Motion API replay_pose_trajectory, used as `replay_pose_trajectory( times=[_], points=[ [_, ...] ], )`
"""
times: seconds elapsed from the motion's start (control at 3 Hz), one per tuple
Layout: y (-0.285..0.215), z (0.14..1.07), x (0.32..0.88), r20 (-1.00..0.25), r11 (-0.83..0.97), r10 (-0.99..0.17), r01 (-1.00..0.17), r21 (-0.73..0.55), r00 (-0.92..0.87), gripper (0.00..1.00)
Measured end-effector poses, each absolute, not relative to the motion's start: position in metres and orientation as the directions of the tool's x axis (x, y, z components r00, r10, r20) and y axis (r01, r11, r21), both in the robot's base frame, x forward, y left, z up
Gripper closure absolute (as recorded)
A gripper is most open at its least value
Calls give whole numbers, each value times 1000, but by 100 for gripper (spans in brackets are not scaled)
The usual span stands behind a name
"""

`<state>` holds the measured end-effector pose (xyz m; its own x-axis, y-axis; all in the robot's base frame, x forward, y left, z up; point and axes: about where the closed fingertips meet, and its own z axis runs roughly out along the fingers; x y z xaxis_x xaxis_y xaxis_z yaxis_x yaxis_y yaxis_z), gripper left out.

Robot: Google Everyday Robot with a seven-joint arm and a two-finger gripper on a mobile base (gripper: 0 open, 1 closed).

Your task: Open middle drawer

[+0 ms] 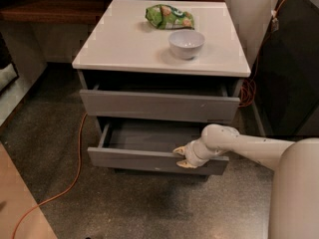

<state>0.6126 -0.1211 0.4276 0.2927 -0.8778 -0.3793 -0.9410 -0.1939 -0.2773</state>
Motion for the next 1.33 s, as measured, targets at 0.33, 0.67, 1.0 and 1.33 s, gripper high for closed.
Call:
replay_pose_trajectory(
  times=[0.33, 0.67, 1.0, 1.33],
  points=[
    [-121, 428, 613, -379, -194, -878, -941, -277, 293, 13],
    [-119, 450, 604, -394, -221, -865, -941, -258, 311, 0],
    [-115, 483, 601, -403, -260, -848, -933, -249, 344, 0],
    [-111, 500, 607, -407, -283, -836, -925, -255, 368, 0]
  ],
)
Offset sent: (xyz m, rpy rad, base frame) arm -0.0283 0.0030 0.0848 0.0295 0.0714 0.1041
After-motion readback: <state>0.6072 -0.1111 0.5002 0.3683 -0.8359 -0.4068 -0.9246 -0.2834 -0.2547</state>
